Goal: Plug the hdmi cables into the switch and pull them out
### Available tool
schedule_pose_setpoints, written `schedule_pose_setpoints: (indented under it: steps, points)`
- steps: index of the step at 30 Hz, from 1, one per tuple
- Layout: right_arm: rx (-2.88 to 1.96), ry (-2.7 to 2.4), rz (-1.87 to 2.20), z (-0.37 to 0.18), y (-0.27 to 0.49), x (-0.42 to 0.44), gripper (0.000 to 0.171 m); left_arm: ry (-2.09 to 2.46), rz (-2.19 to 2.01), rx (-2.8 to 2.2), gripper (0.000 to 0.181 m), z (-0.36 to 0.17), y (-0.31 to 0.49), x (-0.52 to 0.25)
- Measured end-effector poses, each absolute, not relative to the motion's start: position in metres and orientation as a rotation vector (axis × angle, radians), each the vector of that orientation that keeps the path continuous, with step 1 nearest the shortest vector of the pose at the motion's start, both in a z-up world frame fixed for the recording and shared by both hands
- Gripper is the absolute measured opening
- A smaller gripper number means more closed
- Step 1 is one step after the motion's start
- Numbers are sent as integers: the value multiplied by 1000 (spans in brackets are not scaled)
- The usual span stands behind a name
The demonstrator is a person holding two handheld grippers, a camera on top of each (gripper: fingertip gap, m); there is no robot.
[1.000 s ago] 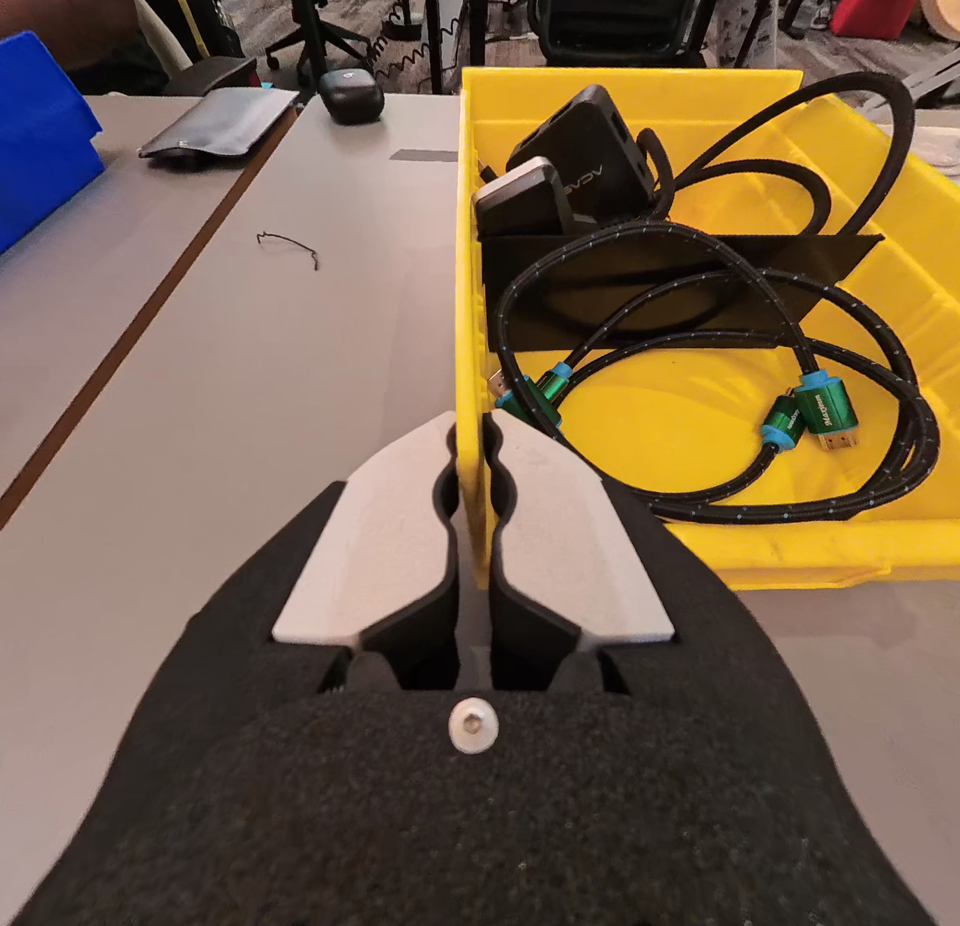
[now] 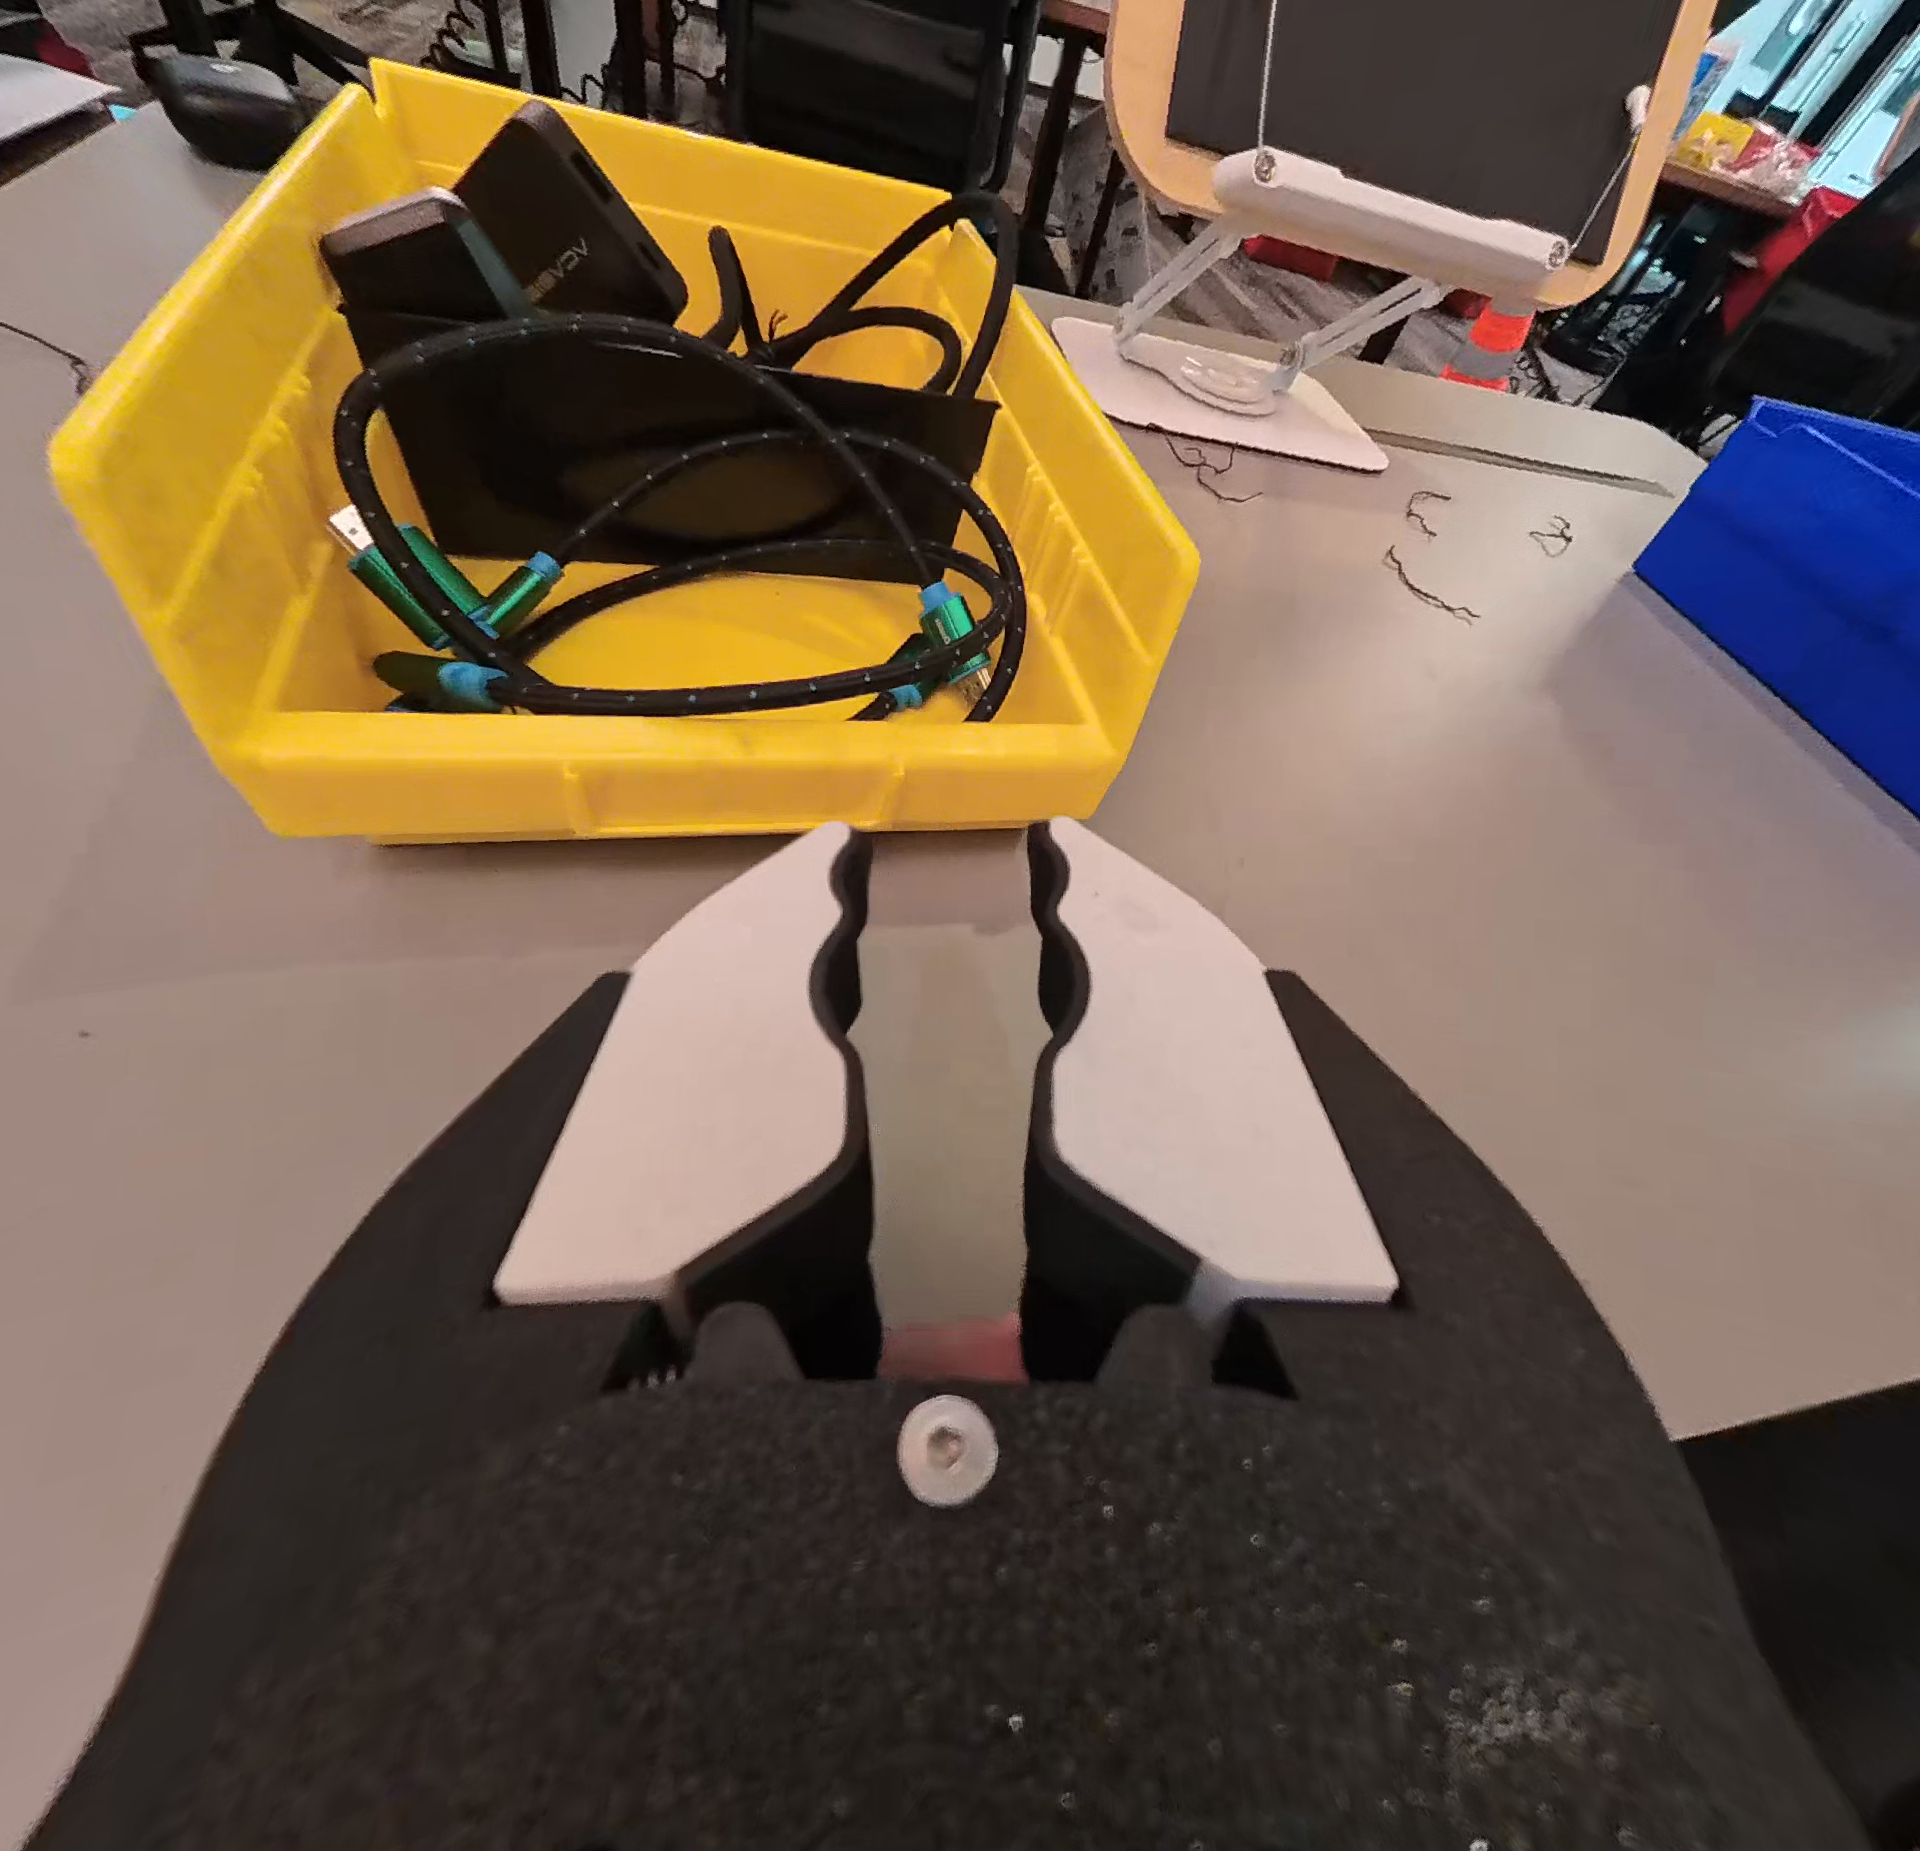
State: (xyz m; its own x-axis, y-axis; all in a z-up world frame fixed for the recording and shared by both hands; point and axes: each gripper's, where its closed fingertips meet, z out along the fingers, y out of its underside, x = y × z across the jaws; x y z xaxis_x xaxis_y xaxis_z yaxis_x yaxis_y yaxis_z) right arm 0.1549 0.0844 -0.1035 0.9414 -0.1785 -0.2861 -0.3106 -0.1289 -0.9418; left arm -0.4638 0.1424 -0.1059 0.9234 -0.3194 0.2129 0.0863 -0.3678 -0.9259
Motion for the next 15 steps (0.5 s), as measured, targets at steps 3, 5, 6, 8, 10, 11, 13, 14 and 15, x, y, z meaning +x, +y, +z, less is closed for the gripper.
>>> schedule_pose_setpoints:
  steps: [3,5,6,8,10,11,13,14,15]
  points:
    - [-1700,379,124,-101,83,155,36,191,-368,-1900,38,-107,143,-464]
    - [-1697,363,110,-101,84,153,36,216,-317,-1884,42,-107,144,-464]
    - [-1707,355,109,-103,86,152,36,235,-300,-1874,44,-107,145,-463]
    - [-1729,344,131,-107,87,147,36,260,-297,-1861,42,-108,144,-458]
    - [-1762,334,138,-113,87,145,36,258,-305,-1850,34,-107,144,-455]
    - [-1779,331,138,-116,85,144,36,261,-314,-1840,33,-106,144,-453]
    - [-1796,338,153,-117,82,144,34,269,-320,-1854,34,-109,146,-451]
    - [-1801,347,167,-116,81,144,31,273,-316,-1877,35,-113,146,-451]
    - [-1810,359,174,-117,80,145,30,271,-310,-1908,37,-119,147,-452]
